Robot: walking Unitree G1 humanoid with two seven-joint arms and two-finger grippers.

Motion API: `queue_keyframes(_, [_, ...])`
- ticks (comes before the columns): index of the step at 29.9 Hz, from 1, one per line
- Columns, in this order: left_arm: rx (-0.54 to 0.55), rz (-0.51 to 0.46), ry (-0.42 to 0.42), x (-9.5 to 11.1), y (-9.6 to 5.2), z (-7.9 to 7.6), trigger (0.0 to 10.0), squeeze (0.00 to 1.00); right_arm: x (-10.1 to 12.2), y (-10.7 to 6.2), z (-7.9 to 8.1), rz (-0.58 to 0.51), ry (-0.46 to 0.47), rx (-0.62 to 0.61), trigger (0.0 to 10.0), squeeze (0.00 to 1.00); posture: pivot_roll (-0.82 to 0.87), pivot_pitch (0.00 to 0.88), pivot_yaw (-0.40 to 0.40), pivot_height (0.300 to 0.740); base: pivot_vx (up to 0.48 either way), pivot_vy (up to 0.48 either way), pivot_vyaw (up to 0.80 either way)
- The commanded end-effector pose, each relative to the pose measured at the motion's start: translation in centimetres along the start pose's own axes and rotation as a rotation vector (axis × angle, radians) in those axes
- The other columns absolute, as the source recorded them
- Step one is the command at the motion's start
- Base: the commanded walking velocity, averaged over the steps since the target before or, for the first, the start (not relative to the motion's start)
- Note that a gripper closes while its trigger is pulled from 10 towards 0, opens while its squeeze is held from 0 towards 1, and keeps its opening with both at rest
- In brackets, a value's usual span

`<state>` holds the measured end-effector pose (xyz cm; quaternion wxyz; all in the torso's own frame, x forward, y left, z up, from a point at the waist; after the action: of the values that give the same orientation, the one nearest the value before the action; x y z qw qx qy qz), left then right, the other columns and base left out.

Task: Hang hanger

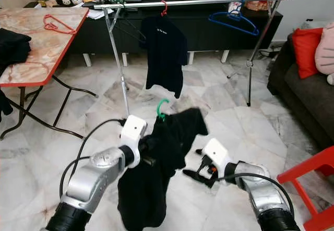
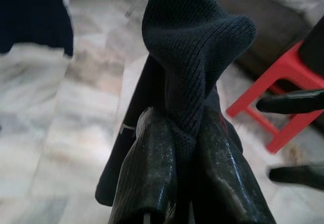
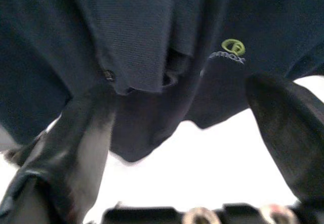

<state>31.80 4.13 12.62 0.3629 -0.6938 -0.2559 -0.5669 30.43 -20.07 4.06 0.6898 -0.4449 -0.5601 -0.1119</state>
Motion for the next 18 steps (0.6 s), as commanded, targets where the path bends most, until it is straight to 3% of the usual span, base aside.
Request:
queue_keyframes(1, [-0.045,-0.125,0.030,2.8,-0.3,0.1,10.0,0.00,0.8,-0.4,-1.4,-0.068,0.013,-0.117,10.0,0.00,-0.03,0.000,-0.037,0.740,0.000,0.000,0.00])
queue_keyframes(7, [-0.107,-0.179,0.064,3.7,-1.1,0.5,10.0,0.00,0.6,-0.9,-2.1,-0.132,0.066,-0.227,10.0,0.00,-0.03,0.000,-0.025,0.740,0.000,0.000,0.00])
queue_keyframes(12, [-0.160,-0.214,0.084,4.8,-1.7,1.1,10.0,0.00,-0.7,-1.8,-1.5,-0.168,0.076,-0.253,10.0,0.00,-0.03,0.000,-0.019,0.740,0.000,0.000,0.00])
queue_keyframes(18, [-0.237,-0.273,0.058,6.9,-1.8,1.0,10.0,0.00,-1.6,-2.2,-1.0,-0.236,0.186,-0.264,10.0,0.00,-0.03,0.000,-0.007,0.740,0.000,0.000,0.00])
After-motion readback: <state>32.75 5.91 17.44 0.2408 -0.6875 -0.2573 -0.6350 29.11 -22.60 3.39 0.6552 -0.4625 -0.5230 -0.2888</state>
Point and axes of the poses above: a point about 5 cm out from each wrist's last joint towards the gripper, its own y axis pointing out of the wrist towards the gripper, its own x axis along the axis of the wrist's last joint, z = x × y, the point moved 3 cm from there along y, pointing out of the wrist towards the gripper, and after that the axes turned 2 degrees about y, right-handed, at the moved point
